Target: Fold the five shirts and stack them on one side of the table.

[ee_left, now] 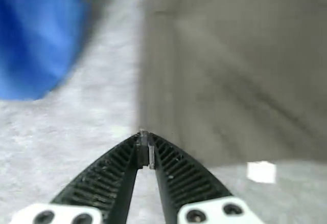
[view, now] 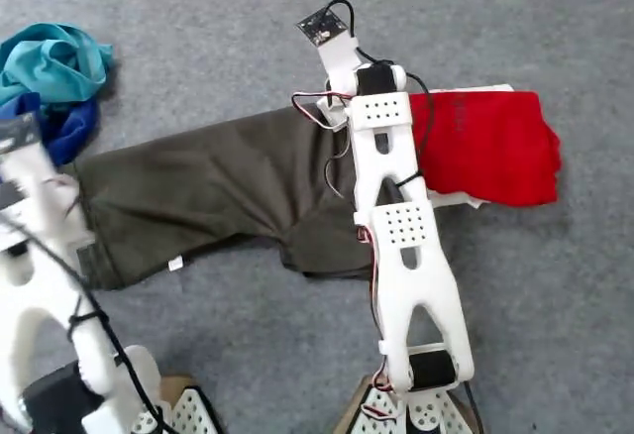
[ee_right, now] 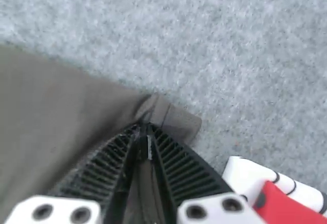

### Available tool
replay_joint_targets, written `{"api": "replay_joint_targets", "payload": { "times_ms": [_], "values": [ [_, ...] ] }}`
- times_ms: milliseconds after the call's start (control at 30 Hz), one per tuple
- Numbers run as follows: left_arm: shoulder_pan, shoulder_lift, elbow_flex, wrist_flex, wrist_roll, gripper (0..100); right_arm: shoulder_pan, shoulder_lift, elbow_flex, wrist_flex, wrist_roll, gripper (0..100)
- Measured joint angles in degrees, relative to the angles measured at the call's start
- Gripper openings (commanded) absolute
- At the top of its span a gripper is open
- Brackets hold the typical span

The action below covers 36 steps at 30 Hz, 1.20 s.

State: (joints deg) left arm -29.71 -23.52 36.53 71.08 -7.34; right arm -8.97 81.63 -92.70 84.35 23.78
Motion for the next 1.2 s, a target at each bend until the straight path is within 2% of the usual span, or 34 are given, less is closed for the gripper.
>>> {"api": "replay_joint_targets", "payload": {
  "times_ms": [133, 200, 367, 467, 667, 867, 1033, 1200],
  "values": [
    [11.2, 0.6, 1.6, -1.9, 2.6, 3, 0.0, 0.0, 0.0, 0.0, 0.0, 1.5],
    [11.6, 3.5, 3.8, -3.6, 2.7, 3, 0.0, 0.0, 0.0, 0.0, 0.0, 1.5],
    [3.1, 17.1, 4.4, -7.1, 2.7, 3, 0.0, 0.0, 0.0, 0.0, 0.0, 1.5],
    [-1.3, 24.5, 0.1, -4.9, 0.8, 3, 0.0, 0.0, 0.0, 0.0, 0.0, 1.5],
    [-6.6, 27.5, -6.3, -1.9, -1.6, 3, 0.0, 0.2, 0.0, 0.0, 0.0, 1.5],
    [-8.4, 27.5, -6.5, -1.9, -7.8, 3, 0.0, 0.3, 0.0, 0.0, 0.0, 1.5],
    [-10.2, 27.5, -7.5, -1.7, -9.1, 3, 0.0, 0.3, -0.5, 0.1, 0.0, 1.5],
    [-9.1, 24.6, -14.7, 5.6, -9.1, 3, 0.0, -3.2, -0.9, 3.5, 0.0, 1.5]
  ]
}}
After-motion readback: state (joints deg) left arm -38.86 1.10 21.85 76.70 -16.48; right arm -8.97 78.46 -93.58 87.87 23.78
